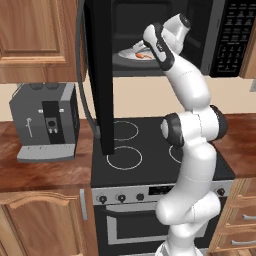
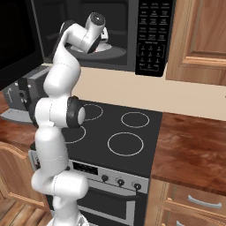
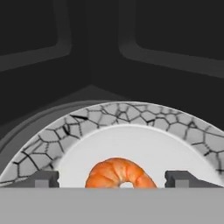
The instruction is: Transport the shrimp from the fridge to the microwave and turn on the microwave.
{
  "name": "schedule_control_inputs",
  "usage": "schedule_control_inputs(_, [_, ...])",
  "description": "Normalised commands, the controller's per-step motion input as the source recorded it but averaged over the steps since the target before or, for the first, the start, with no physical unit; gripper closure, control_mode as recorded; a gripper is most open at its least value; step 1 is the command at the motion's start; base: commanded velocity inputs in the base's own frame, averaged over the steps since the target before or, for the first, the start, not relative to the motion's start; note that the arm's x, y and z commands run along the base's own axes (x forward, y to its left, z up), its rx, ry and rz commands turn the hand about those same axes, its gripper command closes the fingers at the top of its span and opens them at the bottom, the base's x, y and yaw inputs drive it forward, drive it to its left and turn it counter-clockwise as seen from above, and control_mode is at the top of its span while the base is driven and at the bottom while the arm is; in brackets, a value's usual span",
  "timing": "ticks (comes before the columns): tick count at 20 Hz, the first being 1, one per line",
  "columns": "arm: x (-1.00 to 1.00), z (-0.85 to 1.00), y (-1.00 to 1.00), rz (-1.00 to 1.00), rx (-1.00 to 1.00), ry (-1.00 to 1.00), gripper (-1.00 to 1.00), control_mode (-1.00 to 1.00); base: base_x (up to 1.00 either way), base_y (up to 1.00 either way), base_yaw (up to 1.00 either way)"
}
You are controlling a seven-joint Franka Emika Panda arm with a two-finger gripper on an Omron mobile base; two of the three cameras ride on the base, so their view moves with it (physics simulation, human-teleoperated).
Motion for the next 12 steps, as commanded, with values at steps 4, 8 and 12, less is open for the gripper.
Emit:
schedule_control_inputs(4, [-0.36, 0.05, -0.08, -0.03, 0.01, -0.22, -1.0, -1.0, 0.0, 0.0, 0.0])
schedule_control_inputs(8, [-0.87, 0.0, -0.03, -0.03, 0.0, -0.36, -1.0, -1.0, 0.0, 0.0, 0.0])
schedule_control_inputs(12, [-1.0, -0.04, -0.03, -0.06, 0.0, -0.4, -1.0, -1.0, 0.0, 0.0, 0.0])
